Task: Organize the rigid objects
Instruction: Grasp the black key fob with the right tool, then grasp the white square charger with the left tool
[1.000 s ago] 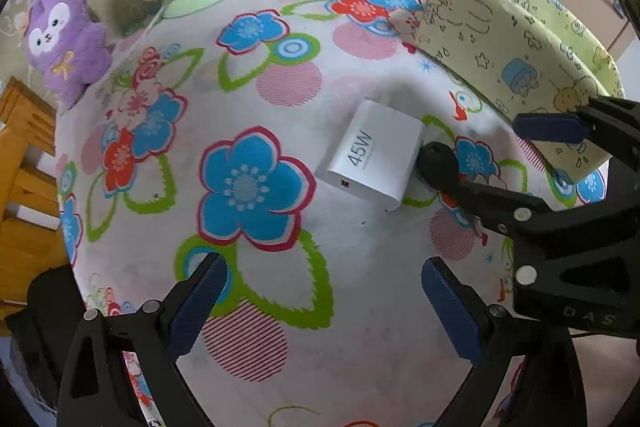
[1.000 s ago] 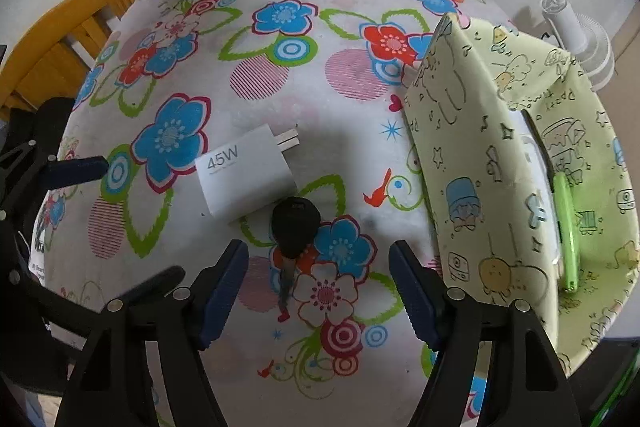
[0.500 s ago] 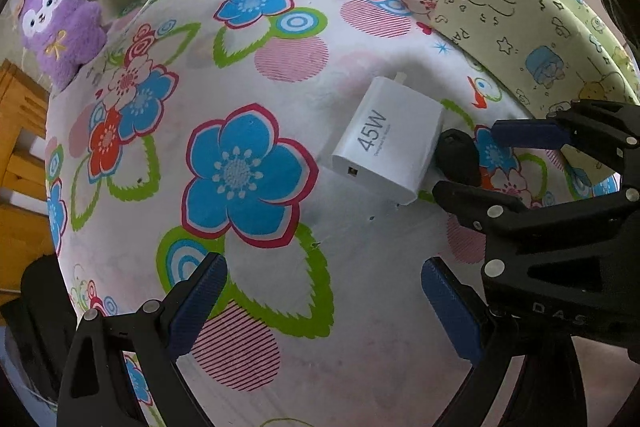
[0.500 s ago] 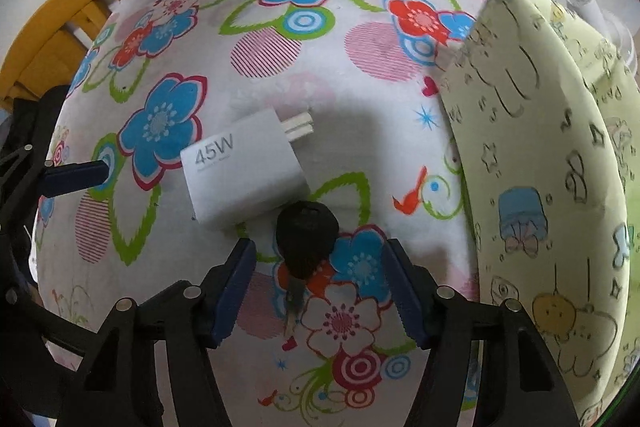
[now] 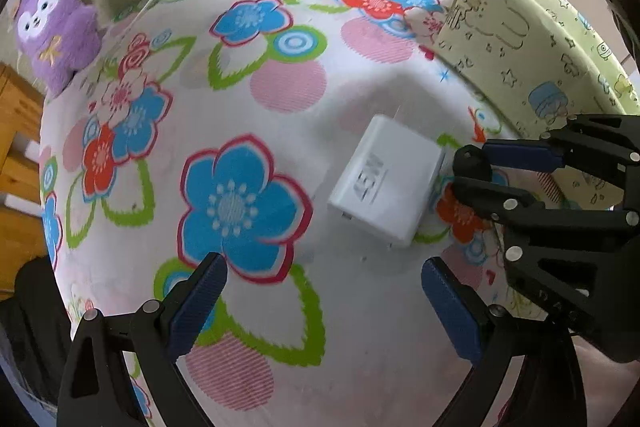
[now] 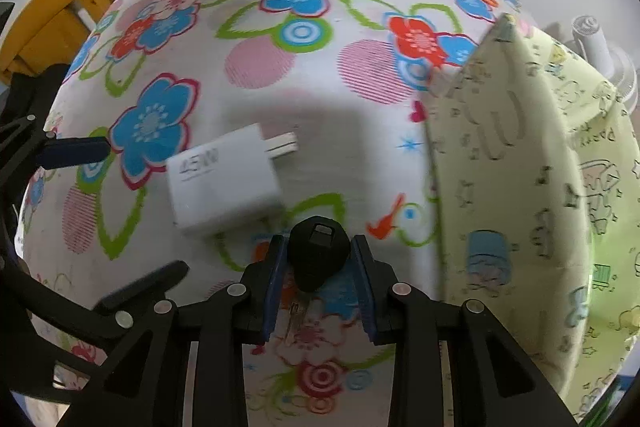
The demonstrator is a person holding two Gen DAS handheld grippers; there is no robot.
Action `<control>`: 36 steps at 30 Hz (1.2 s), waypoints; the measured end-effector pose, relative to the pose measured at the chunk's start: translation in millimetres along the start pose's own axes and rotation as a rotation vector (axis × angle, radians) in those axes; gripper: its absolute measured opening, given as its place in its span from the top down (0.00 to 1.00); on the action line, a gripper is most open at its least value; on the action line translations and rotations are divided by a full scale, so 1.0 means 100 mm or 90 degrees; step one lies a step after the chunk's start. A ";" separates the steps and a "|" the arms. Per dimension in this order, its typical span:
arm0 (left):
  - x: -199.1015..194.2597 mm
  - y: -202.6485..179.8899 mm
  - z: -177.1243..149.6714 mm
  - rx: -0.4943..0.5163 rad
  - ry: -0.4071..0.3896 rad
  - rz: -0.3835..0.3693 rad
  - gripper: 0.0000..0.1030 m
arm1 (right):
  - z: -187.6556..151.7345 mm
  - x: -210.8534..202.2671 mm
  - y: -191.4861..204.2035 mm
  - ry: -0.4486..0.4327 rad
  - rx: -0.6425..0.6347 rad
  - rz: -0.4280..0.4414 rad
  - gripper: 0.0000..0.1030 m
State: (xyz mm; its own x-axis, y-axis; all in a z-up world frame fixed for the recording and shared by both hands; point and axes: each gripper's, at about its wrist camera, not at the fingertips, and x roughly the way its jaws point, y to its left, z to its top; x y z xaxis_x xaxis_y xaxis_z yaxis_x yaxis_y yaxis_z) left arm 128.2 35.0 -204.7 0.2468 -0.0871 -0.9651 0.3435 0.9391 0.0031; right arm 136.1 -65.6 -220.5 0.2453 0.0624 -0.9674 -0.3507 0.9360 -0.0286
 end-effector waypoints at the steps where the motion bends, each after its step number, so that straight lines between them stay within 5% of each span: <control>1: 0.00 -0.02 0.03 0.003 -0.001 -0.002 0.04 | -0.01 0.00 -0.04 0.001 0.006 0.000 0.66; 20: 0.30 -0.30 0.52 0.169 0.007 0.011 0.06 | -0.07 -0.18 -0.22 0.006 0.096 0.012 0.66; 26: 0.36 -0.34 0.58 0.185 0.003 0.006 0.16 | -0.08 -0.16 -0.23 0.013 0.116 0.015 0.66; 29: 0.32 -0.36 0.56 0.184 0.005 -0.021 0.31 | -0.09 -0.16 -0.23 0.011 0.126 0.020 0.66; 31: 0.28 -0.38 0.54 0.174 0.012 -0.044 0.51 | -0.08 -0.17 -0.24 0.012 0.134 0.024 0.66; 36: 0.26 -0.40 0.50 0.153 0.032 -0.030 0.52 | -0.06 -0.15 -0.25 0.019 0.140 0.025 0.66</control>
State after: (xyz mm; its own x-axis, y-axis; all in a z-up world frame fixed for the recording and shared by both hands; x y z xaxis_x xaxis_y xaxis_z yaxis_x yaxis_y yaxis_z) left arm 165.8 -21.6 -216.8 0.1822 -0.1070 -0.9774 0.5611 0.8276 0.0140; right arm 135.5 -92.5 -206.5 0.2077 0.0927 -0.9738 -0.1525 0.9864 0.0614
